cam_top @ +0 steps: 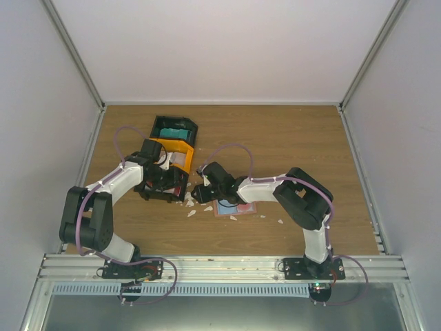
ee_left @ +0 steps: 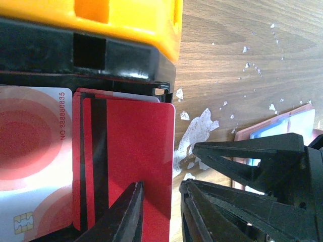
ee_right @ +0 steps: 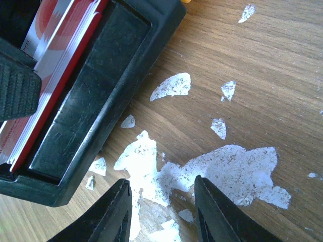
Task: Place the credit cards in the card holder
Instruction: Pick up the credit card from the storage box.
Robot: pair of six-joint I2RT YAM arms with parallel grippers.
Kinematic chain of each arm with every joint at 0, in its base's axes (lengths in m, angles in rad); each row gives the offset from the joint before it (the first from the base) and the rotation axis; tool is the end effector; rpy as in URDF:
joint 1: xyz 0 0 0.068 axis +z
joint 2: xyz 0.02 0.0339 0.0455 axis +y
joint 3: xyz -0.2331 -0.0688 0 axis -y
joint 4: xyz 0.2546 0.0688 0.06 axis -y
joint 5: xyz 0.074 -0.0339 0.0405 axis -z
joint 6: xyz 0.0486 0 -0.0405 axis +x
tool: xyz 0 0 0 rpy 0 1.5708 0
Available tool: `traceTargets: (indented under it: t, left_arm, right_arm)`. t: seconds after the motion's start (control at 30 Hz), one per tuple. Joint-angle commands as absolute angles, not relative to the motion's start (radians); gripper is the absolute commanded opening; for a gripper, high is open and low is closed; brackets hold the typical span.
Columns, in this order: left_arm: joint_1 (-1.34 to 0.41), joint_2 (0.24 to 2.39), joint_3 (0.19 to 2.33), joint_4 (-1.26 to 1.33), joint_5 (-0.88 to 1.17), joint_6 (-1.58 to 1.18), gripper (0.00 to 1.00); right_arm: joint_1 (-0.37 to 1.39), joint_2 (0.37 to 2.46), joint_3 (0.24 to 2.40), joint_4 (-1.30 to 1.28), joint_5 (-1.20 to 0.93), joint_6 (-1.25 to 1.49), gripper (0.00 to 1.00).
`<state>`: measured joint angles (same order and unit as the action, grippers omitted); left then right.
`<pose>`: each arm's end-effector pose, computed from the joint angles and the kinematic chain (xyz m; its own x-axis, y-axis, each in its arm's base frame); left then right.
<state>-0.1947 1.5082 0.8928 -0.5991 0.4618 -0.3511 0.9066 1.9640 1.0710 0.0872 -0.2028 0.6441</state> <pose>0.2793 -0.0771 0.1380 -0.9754 -0.1215 -0.1839 -0.0104 0.8589 -0.5121 0.2388 0.3209 0.0804 -0.8704 -0.1576 -0.4665 -0.4185 0.7361 0.5320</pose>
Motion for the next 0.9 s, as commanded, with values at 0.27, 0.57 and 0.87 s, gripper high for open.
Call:
traceTargets:
  t: [0.27, 0.57, 0.87]
  left_arm:
    - [-0.204, 1.497, 0.897, -0.616, 0.436, -0.351, 0.14]
    - [-0.204, 1.472, 0.913, -0.640, 0.410, -0.350, 0.06]
    - [-0.204, 1.447, 0.926, -0.664, 0.396, -0.350, 0.00]
  right_arm:
    - [0.900, 1.943, 1.057, 0.095, -0.186, 0.652, 0.36]
    - [0.901, 1.943, 1.057, 0.095, -0.184, 0.656, 0.36]
    - [0.901, 1.944, 1.056, 0.094, -0.184, 0.656, 0.36]
